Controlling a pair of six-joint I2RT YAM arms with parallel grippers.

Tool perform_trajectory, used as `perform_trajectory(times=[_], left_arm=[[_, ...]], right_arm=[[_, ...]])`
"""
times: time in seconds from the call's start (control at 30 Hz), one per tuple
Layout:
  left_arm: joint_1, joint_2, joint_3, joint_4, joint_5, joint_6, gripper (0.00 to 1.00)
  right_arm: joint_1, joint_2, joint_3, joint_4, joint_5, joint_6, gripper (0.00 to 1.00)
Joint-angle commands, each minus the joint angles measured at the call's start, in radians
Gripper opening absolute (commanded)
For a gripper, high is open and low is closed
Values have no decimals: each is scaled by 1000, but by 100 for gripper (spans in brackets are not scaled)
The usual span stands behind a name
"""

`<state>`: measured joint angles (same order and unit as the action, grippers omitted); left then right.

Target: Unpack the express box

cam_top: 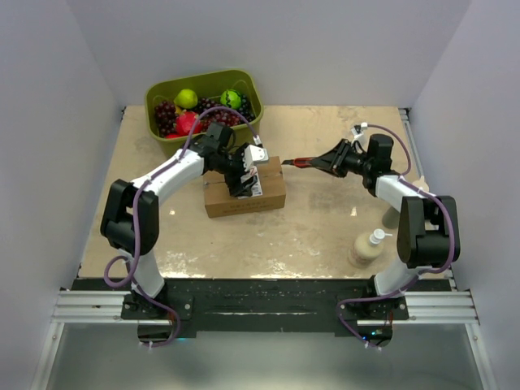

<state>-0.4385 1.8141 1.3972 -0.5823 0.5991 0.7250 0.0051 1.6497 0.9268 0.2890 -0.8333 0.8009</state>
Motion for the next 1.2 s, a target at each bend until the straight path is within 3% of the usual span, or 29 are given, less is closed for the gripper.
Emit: perform_trajectory(times=[0.0,0.47,1.17], left_arm=[[3,50,-13,-36,-62,34,88],[3,74,-10,13,-116,-22,84],[7,119,23,44,-185,-84,70]], right_arm=[[-2,12,1,61,-64,20,0],[-2,9,12,-76,-87,-51,0],[-4,-45,-2,-171,-104,-101,0]])
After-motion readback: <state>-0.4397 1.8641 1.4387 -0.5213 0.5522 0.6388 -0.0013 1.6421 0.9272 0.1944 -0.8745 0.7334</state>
